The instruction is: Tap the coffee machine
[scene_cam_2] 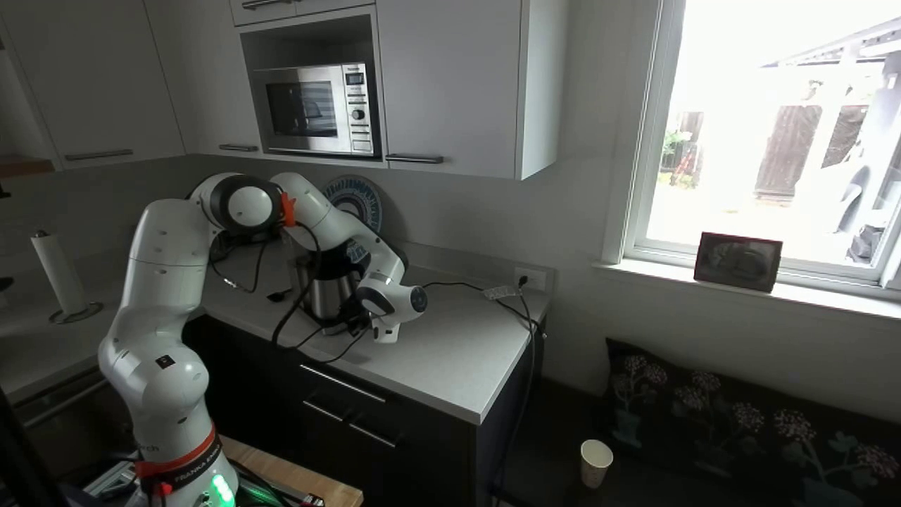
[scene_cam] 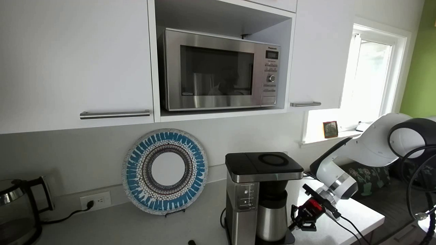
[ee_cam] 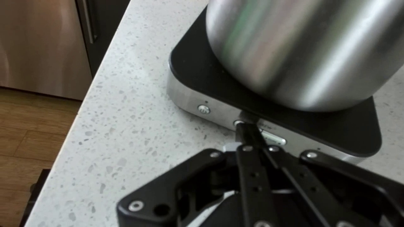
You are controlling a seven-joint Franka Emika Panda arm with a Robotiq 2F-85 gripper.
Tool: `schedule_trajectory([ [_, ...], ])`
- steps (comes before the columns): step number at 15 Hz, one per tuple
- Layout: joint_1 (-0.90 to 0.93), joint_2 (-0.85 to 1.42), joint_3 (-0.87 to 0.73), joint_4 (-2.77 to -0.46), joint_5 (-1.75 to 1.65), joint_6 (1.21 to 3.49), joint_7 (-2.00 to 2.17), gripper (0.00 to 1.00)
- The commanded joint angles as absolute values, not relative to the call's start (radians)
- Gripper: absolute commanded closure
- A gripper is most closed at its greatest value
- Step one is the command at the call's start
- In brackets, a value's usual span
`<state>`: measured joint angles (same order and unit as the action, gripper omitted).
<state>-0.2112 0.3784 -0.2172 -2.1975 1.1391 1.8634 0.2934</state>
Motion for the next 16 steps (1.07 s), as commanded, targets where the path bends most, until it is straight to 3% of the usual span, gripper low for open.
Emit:
schedule_trajectory([
  [1,-0.202,0.347,-0.231,-2.203,1.081,1.869,0.298,1.0],
  [3,-0.203,0.334,-0.235,-2.205,1.061,1.882,0.299,1.0],
  [5,-0.202,0.322,-0.239,-2.211,1.05,1.899,0.299,0.73],
  [15,-0.205,0.215,-0.265,-2.243,0.881,1.999,0.295,0.01],
  [16,-0.205,0.192,-0.27,-2.251,0.839,2.011,0.293,0.0],
])
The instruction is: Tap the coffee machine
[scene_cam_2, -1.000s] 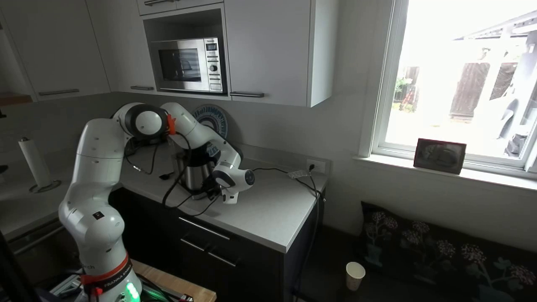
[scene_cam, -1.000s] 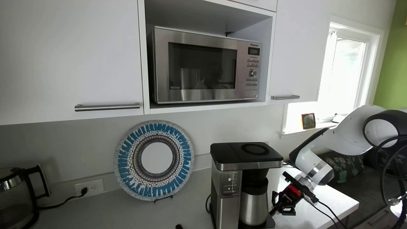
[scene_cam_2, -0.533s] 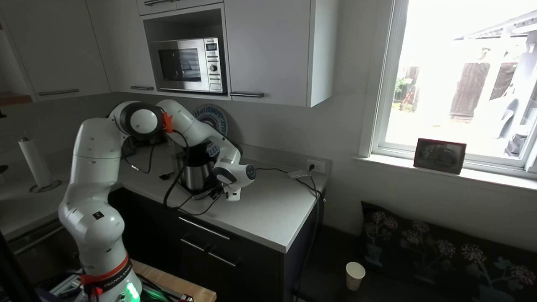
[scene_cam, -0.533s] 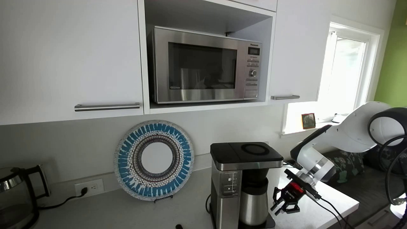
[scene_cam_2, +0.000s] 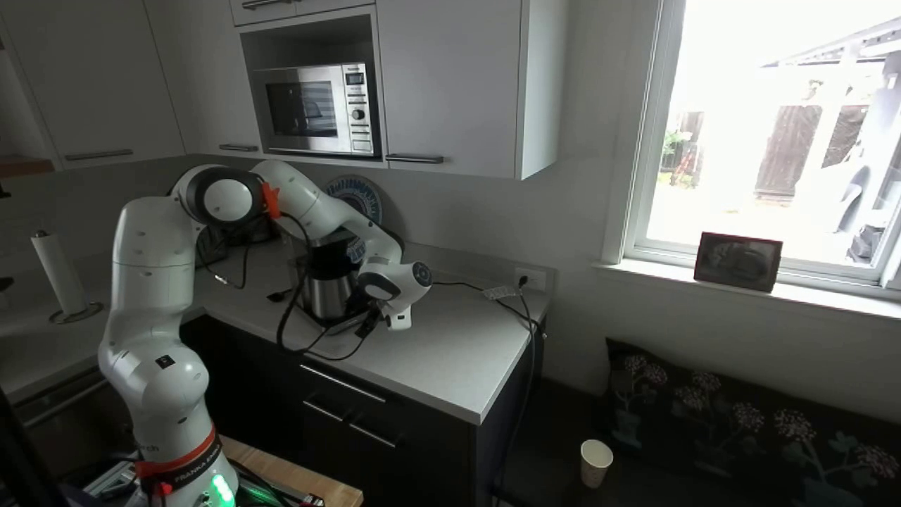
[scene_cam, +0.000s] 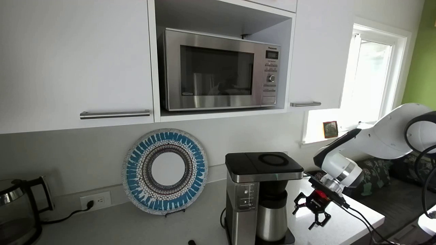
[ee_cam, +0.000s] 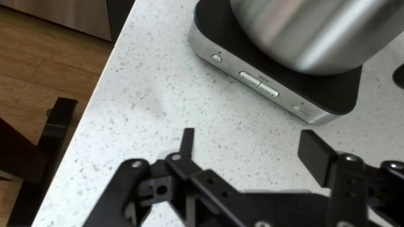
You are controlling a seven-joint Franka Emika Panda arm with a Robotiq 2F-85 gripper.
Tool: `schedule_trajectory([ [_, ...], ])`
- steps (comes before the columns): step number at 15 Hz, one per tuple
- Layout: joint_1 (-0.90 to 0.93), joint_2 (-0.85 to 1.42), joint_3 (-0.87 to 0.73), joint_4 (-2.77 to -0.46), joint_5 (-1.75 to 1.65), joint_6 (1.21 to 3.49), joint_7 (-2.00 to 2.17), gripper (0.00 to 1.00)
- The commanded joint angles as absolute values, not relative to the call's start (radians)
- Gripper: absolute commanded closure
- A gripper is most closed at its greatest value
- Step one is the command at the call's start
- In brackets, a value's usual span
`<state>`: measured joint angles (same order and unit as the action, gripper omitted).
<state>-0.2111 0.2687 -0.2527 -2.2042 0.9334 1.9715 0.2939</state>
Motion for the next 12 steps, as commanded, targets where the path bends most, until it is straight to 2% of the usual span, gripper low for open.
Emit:
schedule_trajectory([
  [1,-0.206,0.17,-0.274,-2.258,0.797,2.026,0.291,0.0],
  [6,-0.21,0.041,-0.278,-2.302,0.508,2.107,0.31,0.0],
  [12,-0.229,-0.11,-0.264,-2.343,0.277,2.097,0.266,0.0],
])
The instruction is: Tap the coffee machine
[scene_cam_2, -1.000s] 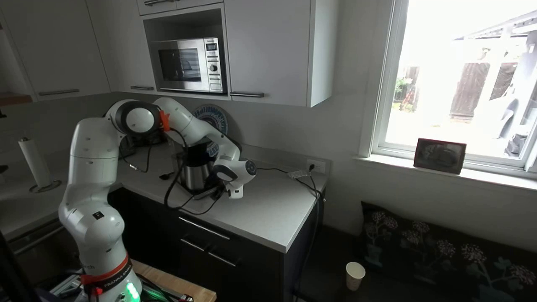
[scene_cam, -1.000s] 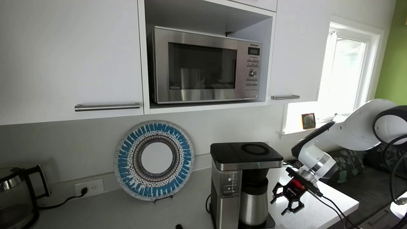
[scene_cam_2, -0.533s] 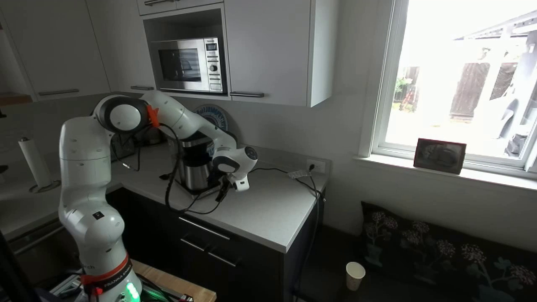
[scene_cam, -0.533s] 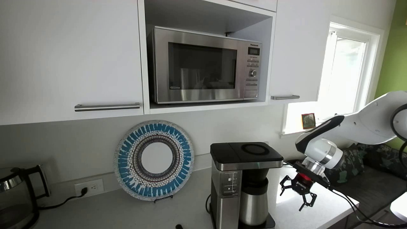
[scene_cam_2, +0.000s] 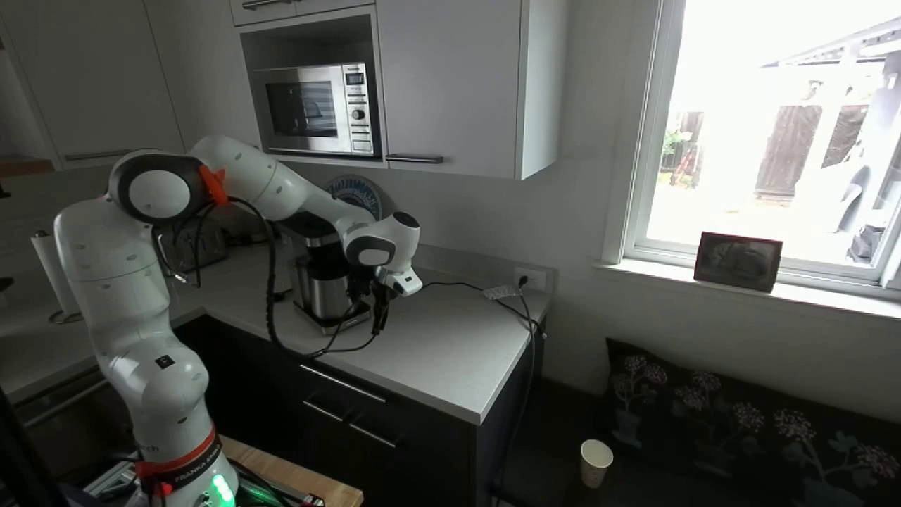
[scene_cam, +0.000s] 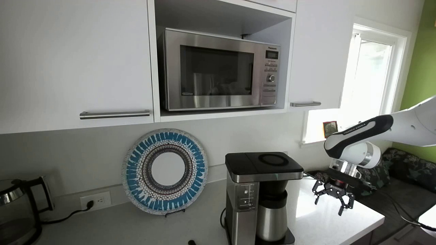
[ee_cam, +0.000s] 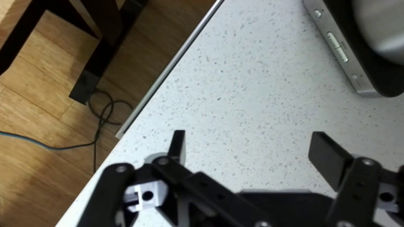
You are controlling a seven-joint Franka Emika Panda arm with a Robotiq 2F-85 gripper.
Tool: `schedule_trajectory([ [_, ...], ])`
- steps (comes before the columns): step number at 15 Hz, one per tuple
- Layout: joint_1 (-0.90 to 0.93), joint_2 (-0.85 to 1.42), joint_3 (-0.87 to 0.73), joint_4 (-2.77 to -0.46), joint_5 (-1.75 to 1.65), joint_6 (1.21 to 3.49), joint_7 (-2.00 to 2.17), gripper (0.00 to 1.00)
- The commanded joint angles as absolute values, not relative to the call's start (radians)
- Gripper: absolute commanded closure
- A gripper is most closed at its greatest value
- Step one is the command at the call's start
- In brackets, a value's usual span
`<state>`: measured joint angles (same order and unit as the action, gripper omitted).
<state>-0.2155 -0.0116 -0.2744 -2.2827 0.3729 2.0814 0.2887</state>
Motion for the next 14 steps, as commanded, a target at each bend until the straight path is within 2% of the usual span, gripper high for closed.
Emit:
schedule_trajectory([
  [1,-0.232,-0.14,-0.262,-2.354,0.24,2.107,0.261,0.0],
  [11,-0.266,-0.491,-0.237,-2.44,0.079,2.112,0.157,0.0],
  [12,-0.26,-0.4,-0.239,-2.374,0.105,2.09,0.179,0.0],
  [14,-0.265,-0.456,-0.237,-2.396,0.104,2.09,0.166,0.0],
])
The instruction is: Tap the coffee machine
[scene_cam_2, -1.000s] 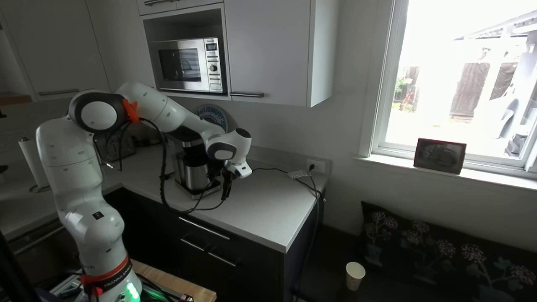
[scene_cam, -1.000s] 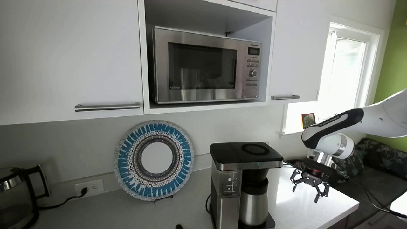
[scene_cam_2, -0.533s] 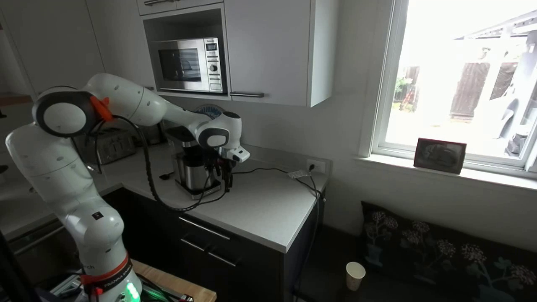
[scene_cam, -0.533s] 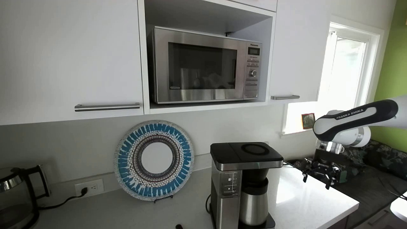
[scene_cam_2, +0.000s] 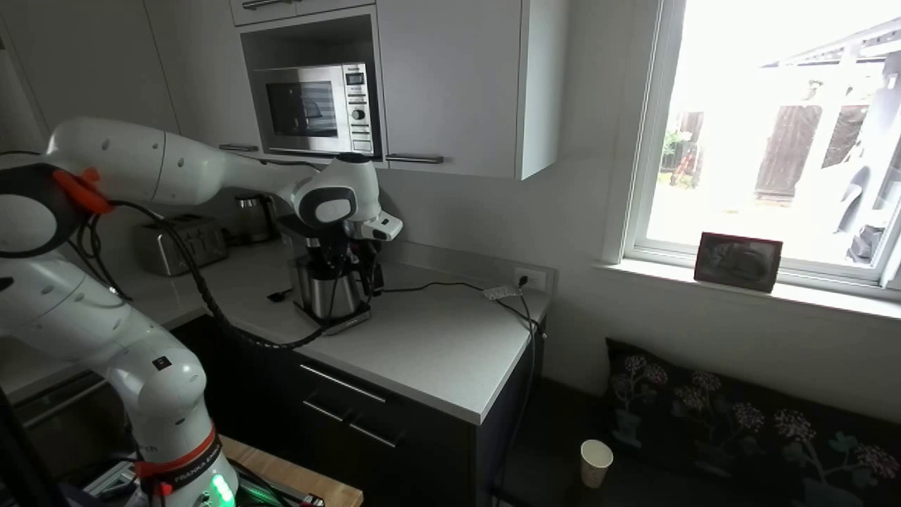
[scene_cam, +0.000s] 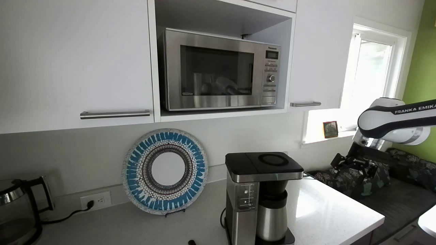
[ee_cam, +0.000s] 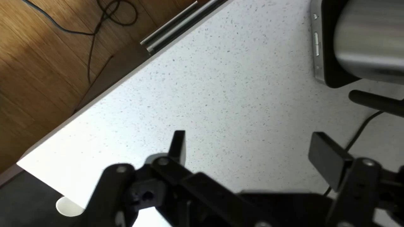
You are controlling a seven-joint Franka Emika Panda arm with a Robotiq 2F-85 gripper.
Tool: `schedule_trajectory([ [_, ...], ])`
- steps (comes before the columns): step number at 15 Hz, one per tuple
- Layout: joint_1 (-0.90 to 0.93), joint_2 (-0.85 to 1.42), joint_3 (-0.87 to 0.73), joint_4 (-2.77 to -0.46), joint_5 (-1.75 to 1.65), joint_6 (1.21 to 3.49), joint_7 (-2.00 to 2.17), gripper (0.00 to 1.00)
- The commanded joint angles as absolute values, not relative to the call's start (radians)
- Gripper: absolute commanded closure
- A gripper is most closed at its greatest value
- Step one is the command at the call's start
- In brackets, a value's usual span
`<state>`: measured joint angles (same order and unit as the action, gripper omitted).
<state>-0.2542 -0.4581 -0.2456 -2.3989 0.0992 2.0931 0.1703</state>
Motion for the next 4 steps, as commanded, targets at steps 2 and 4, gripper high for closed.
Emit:
schedule_trajectory([
  [2,-0.267,-0.478,-0.235,-2.411,0.103,2.09,0.165,0.0],
  [4,-0.267,-0.479,-0.234,-2.416,0.102,2.09,0.164,0.0],
])
